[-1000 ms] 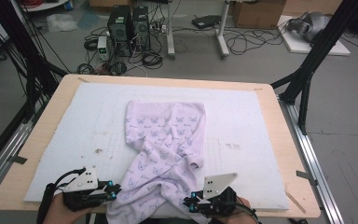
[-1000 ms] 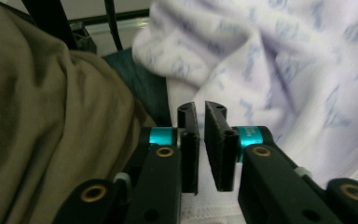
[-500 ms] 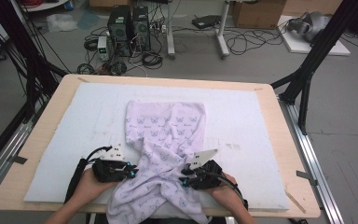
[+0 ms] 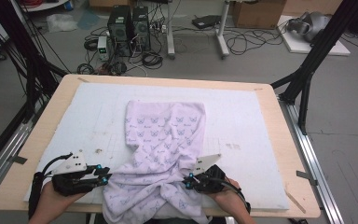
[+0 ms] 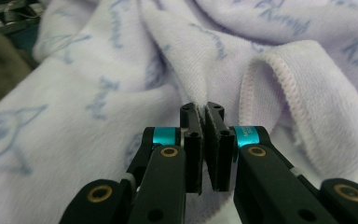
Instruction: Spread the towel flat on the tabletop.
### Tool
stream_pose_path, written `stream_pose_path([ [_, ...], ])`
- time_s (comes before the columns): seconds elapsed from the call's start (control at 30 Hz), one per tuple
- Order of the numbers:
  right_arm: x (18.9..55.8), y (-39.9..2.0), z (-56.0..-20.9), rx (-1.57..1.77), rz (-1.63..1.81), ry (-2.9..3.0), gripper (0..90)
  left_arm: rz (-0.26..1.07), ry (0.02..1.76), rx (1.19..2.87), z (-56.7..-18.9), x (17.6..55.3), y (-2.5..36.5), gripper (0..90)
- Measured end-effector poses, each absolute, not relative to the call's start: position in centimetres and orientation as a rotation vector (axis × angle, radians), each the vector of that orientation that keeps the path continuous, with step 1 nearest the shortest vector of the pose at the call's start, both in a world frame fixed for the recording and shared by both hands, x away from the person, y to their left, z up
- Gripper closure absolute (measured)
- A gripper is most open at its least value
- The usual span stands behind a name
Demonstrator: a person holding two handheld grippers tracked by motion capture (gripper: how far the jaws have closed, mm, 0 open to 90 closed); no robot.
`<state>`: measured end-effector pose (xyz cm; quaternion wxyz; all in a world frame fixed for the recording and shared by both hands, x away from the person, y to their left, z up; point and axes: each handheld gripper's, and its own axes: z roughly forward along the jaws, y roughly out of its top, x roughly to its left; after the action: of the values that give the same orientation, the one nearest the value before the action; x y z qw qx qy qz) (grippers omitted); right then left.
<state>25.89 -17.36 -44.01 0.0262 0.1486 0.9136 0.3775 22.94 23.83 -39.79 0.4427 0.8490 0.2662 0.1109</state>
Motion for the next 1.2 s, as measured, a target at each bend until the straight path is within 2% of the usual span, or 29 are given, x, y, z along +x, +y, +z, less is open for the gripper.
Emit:
stream_pose_path([
  [0.2, 23.4, -19.3, -43.4, 0.432, 1.170, 2.845, 87.0, 0.279, 0.701, 2.127, -41.0, 24.8, 23.4, 71.0],
  [0.27, 22.4, -20.0, -42.9, 0.413, 1.202, 2.855, 86.7, 0.295, 0.725, 2.141, -41.4, 25.6, 23.3, 74.2],
  [0.4, 21.6, -20.8, -41.5, 0.399, 1.308, 2.813, 76.4, 0.279, 0.749, 2.142, -42.1, 27.1, 22.9, 75.5],
  [0.47, 22.1, -20.6, -40.7, 0.400, 1.323, 2.758, 71.9, 0.218, 0.753, 2.146, -42.6, 27.8, 22.2, 70.6],
  [0.57, 23.7, -19.8, -40.2, 0.424, 1.313, 2.704, 65.3, 0.139, 0.740, 2.168, -43.3, 28.2, 20.9, 55.7],
  [0.6, 24.2, -19.5, -40.1, 0.431, 1.322, 2.695, 64.3, 0.131, 0.710, 2.193, -43.5, 28.1, 20.3, 54.9],
  [0.63, 25.1, -18.6, -40.3, 0.430, 1.316, 2.683, 62.4, 0.127, 0.705, 2.198, -43.6, 28.1, 19.9, 55.5],
  [0.67, 25.6, -18.2, -40.5, 0.429, 1.288, 2.684, 62.2, 0.110, 0.684, 2.210, -43.8, 28.1, 19.5, 59.8],
  [0.7, 26.4, -17.5, -41.1, 0.428, 1.243, 2.699, 61.0, 0.118, 0.670, 2.220, -43.9, 28.0, 19.2, 70.2],
  [0.77, 27.8, -16.6, -42.2, 0.457, 1.187, 2.729, 64.0, 0.118, 0.659, 2.225, -43.8, 27.9, 19.1, 81.3],
  [0.87, 28.5, -16.3, -43.1, 0.468, 1.106, 2.792, 80.0, 0.153, 0.663, 2.211, -43.3, 27.4, 19.7, 83.6],
  [0.9, 28.3, -16.4, -43.2, 0.454, 1.091, 2.806, 82.7, 0.161, 0.669, 2.204, -43.0, 27.2, 20.2, 83.9],
  [1.03, 27.5, -18.2, -43.1, 0.474, 1.089, 2.791, 84.6, 0.200, 0.691, 2.172, -42.0, 26.0, 22.0, 83.9],
  [1.2, 26.4, -21.3, -43.5, 0.552, 1.054, 2.787, 84.8, 0.186, 0.671, 2.143, -41.2, 23.8, 23.1, 81.1],
])
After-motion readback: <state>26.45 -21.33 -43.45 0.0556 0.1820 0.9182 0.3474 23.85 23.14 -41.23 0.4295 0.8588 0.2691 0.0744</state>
